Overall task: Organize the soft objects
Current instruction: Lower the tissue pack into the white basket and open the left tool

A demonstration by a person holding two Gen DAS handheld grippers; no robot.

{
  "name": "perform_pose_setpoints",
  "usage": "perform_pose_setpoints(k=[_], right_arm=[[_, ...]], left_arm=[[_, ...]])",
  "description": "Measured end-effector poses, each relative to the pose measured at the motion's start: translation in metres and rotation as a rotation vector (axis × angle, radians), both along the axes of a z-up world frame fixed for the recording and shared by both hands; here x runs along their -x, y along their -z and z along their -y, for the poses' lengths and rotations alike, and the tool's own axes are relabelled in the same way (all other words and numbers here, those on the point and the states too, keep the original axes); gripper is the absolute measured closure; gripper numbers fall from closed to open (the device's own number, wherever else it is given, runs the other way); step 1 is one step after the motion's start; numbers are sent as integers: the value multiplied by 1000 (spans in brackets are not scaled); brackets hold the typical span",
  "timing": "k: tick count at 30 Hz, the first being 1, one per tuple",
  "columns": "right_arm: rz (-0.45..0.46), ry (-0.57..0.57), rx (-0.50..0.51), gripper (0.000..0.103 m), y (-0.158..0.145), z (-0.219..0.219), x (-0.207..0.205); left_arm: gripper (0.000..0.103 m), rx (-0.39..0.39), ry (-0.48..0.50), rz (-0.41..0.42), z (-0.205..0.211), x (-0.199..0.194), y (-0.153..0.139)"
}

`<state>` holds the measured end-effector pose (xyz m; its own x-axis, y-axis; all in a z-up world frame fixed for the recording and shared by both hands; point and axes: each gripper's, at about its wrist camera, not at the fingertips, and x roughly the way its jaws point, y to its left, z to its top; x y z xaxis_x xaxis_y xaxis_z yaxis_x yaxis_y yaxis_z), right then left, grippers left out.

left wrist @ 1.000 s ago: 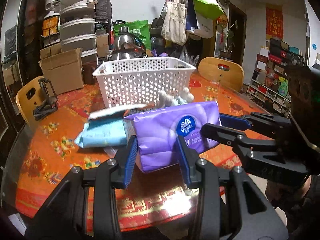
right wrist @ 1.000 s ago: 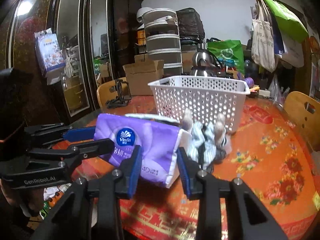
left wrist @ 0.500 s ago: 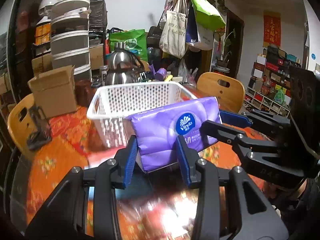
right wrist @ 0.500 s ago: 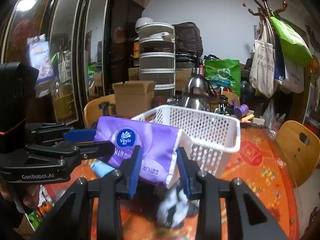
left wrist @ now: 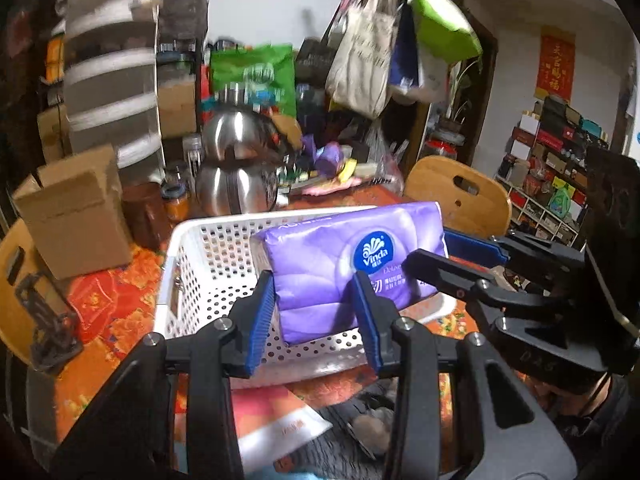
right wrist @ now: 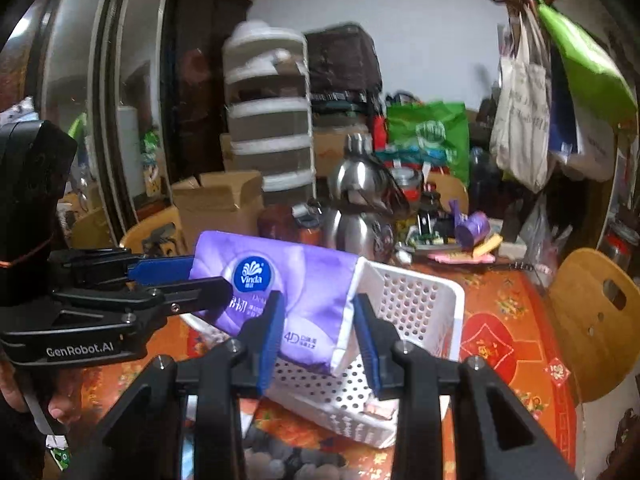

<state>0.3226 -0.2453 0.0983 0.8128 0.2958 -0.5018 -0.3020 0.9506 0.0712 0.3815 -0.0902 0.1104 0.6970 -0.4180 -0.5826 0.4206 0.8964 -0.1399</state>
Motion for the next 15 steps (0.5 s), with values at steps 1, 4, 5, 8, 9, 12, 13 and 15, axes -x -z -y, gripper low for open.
perform_pose_setpoints(k=[1, 4, 5, 8, 9, 12, 13, 15], right_arm=[[-17, 8, 0, 69, 4, 1, -10], [-78, 18, -8, 69, 21, 3, -36], [-106, 14, -17, 69, 27, 3, -46], [-133, 5, -45, 68, 39, 5, -60], [-143, 3, -36, 67, 42, 5, -65], [-160, 44, -17, 67, 47, 14, -75], [-157, 58, -23, 66, 48, 21, -75], [-167, 72, -35, 55, 51, 29, -75]], left_arm=[[66, 2, 0, -26, 1, -15, 5], [65, 17, -17, -101, 3, -48, 22], [64, 25, -32, -124, 2, -59, 28], [60, 64, -61, -185, 0, -81, 45], [59, 70, -65, -199, -1, -85, 51], [54, 58, -92, -200, -12, -89, 59], [47, 43, -103, -195, -16, -88, 59], [31, 35, -117, -184, -26, -83, 60]])
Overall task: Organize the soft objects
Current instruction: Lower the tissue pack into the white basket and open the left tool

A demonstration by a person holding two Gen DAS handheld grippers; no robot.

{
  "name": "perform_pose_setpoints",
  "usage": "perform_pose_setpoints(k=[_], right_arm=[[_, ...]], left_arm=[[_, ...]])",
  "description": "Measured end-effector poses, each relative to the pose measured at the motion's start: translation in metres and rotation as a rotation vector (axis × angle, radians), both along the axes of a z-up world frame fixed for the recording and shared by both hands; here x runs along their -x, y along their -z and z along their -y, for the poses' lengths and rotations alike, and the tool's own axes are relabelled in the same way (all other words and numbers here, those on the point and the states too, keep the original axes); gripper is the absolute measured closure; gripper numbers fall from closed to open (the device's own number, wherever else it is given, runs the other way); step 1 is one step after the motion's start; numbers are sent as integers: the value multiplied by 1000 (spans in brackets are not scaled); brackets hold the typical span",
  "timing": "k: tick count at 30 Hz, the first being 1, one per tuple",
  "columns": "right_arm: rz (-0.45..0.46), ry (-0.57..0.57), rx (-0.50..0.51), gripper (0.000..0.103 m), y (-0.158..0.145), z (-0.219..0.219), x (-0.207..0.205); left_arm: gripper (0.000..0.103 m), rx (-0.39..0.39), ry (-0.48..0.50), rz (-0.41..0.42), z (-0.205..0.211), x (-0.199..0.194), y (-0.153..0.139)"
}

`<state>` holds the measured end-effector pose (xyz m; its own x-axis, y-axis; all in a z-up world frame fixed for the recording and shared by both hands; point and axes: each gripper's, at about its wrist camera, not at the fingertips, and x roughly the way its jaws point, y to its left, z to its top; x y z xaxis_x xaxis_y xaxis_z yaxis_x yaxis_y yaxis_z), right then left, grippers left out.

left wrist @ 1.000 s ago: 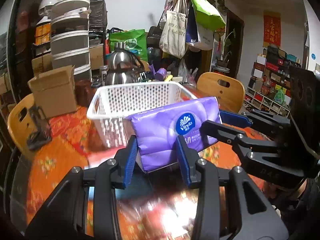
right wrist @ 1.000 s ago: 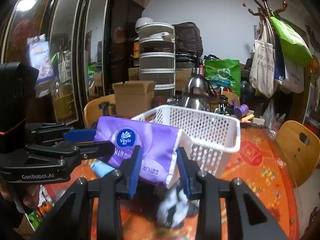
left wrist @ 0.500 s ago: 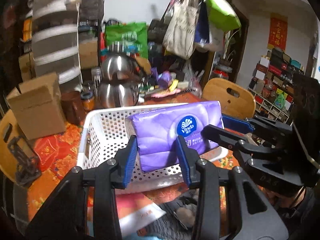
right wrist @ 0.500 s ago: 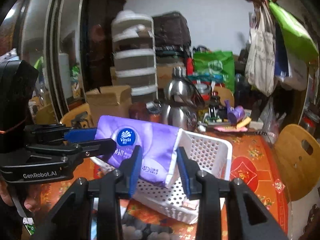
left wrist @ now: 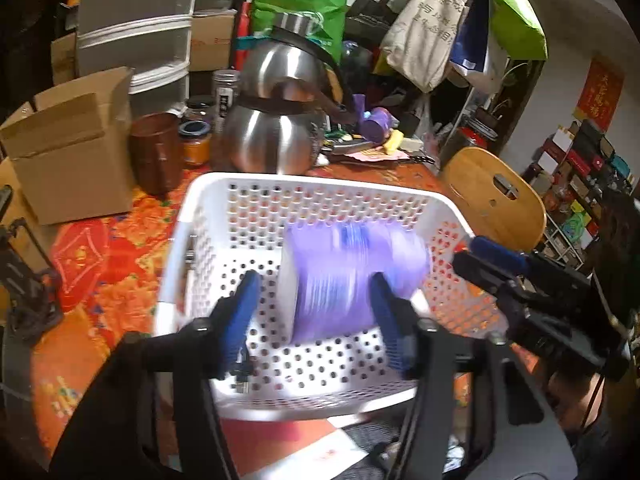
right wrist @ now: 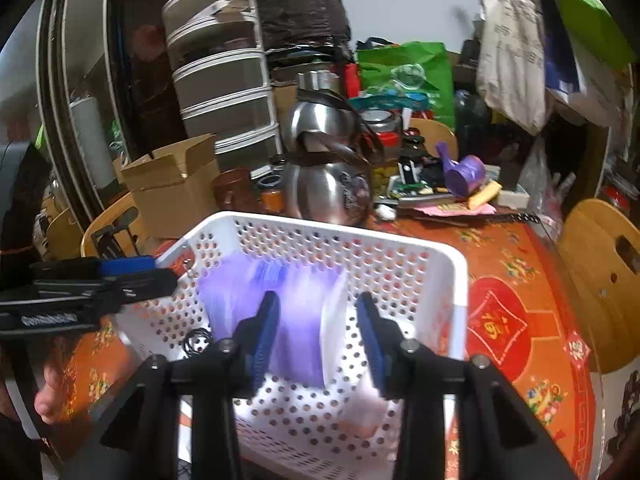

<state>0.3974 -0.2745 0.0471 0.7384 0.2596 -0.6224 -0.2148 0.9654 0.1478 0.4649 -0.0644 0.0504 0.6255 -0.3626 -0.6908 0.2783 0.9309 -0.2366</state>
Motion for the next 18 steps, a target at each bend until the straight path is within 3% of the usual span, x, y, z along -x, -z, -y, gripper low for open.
perform_pose_setpoints(k=[1, 6, 13, 18], right_arm=[[-3, 5, -1, 46, 1, 2, 0], [-5, 13, 14, 34, 2, 6, 8], [-4, -2, 26, 33, 0, 4, 37], [45, 14, 18, 29, -6, 11, 91]], left_arm=[[25, -9, -14, 7, -4, 0, -1], [24, -42, -19, 10, -14, 6, 0], [24, -107, -26, 23, -28, 44, -4], [24, -152, -36, 32, -49, 95, -9]])
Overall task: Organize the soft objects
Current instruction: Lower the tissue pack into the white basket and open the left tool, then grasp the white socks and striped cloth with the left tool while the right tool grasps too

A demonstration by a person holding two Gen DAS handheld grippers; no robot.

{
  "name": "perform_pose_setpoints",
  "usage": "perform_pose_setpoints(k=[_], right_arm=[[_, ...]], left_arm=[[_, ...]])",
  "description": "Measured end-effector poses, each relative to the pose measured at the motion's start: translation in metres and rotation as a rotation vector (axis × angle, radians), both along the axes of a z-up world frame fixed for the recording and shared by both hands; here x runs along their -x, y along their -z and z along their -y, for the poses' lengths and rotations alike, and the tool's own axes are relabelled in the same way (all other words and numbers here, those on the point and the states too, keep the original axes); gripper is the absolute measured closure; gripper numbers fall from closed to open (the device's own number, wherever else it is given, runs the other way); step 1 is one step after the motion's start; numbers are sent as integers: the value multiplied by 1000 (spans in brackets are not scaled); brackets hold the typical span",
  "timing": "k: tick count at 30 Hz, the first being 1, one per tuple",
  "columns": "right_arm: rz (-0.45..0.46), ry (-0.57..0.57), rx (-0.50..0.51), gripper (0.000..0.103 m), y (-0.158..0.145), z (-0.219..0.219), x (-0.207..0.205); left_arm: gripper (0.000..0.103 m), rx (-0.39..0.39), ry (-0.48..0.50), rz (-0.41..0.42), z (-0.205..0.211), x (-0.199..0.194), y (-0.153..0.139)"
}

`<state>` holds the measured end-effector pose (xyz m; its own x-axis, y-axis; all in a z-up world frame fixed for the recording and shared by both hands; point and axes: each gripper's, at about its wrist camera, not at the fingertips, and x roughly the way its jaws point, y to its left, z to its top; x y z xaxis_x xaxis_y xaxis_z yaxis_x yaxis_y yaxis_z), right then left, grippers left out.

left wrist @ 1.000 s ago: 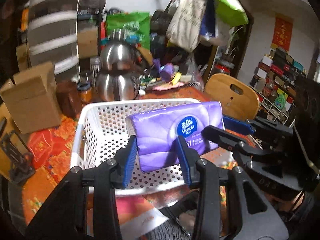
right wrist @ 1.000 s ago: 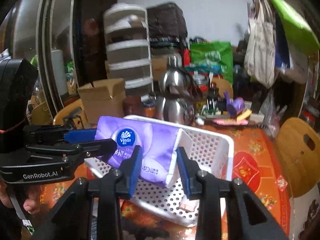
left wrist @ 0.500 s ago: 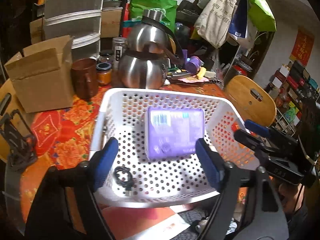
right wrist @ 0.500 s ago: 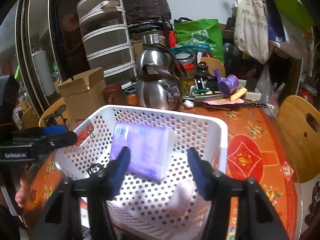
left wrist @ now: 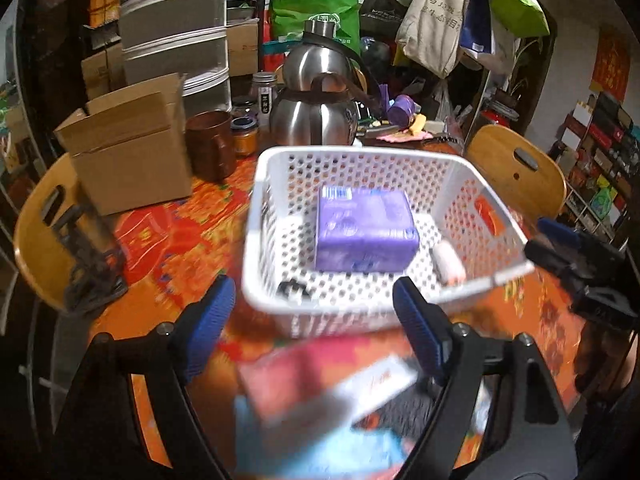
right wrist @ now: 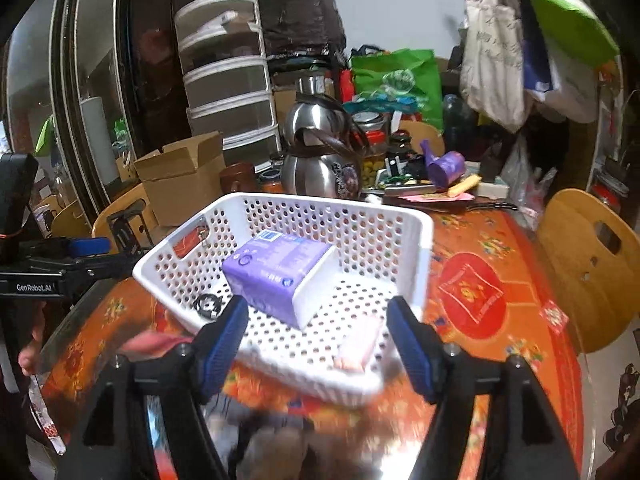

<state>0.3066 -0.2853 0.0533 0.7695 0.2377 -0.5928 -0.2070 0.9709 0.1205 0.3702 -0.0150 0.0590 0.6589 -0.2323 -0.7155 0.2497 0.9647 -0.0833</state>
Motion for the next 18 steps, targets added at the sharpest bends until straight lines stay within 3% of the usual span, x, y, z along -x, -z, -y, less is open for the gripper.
perform_pose_setpoints(k=[6, 10, 14, 18], right_arm=[[37, 11, 9, 21, 13, 4, 77], [-2, 45, -45, 20, 41, 9, 117], [-74, 73, -90, 20, 72, 10, 137], [-71, 68, -68, 20, 90, 3, 150]], left_arm=[[23, -16, 0, 31, -26, 86, 11], [21, 67, -28, 28, -43, 142, 35], [21, 99, -47, 8, -44, 172, 69], [21, 134, -64, -13, -34, 184, 93]])
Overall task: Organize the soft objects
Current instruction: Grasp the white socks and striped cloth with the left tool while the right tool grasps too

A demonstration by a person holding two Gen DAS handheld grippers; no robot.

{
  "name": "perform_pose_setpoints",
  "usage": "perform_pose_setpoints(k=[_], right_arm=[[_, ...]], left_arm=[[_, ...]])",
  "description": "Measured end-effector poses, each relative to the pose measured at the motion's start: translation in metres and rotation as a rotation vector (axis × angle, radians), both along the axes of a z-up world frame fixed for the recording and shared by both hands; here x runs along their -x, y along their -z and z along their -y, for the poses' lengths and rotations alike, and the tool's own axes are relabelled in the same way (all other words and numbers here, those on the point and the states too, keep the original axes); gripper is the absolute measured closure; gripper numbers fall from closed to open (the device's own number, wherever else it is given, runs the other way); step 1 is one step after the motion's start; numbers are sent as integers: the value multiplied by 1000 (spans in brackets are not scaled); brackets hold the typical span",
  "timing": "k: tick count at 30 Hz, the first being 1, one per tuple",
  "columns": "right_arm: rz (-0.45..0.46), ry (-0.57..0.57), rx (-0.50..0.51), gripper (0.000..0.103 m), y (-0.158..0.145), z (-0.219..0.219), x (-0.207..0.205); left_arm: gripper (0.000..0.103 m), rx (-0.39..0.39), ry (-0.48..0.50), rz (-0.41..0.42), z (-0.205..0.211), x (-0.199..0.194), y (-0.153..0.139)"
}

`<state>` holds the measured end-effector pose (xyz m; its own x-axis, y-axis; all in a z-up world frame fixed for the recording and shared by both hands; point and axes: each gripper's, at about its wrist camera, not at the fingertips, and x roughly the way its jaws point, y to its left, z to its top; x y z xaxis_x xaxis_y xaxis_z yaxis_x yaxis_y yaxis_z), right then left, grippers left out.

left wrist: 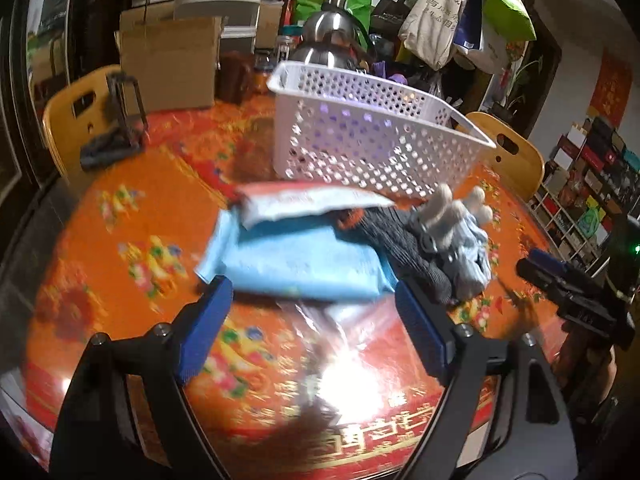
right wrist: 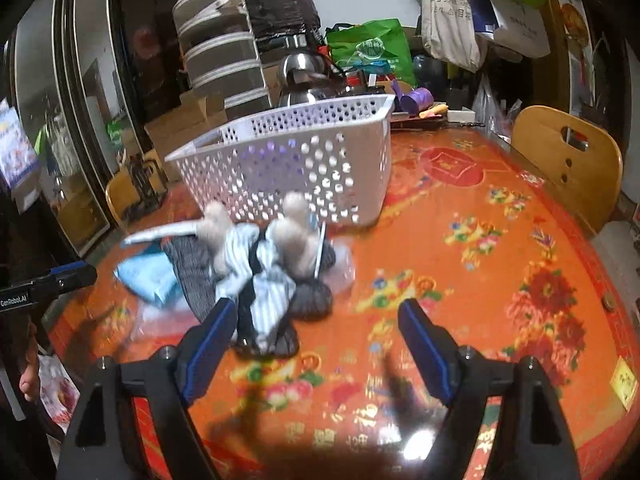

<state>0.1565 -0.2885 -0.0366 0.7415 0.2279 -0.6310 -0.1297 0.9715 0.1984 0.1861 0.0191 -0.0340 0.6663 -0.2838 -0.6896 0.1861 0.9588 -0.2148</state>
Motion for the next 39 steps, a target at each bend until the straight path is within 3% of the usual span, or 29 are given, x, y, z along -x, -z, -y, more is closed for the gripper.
perform_pose_setpoints(k=[5, 11, 14, 16, 19, 23, 27, 31, 39], right_arm=[[11, -19, 9, 20, 7, -4, 3], [46, -61, 0, 21, -2, -5, -8], [74, -75, 16, 31, -12, -6, -16], [75, -89, 27, 47, -16, -8, -23], [65, -111, 34, 60, -16, -12, -33], [59, -134, 18, 61, -12, -15, -40], [56, -147, 14, 63, -11, -17, -45], [53, -149, 22, 73, -9, -21, -51], [41, -154, 44, 89, -5, -26, -59]], left_arm=[[21, -9, 0, 20, 23, 13, 8], [21, 0, 21, 20, 58, -2, 1], [21, -12, 32, 27, 79, -19, -4], [21, -13, 40, 29, 93, -28, -8], [21, -18, 53, 41, 109, -39, -12], [23, -27, 68, 58, 127, -49, -16], [35, -26, 87, 52, 136, -57, -13], [55, -5, 113, 21, 140, -65, -4], [69, -5, 123, 23, 146, -74, 2]])
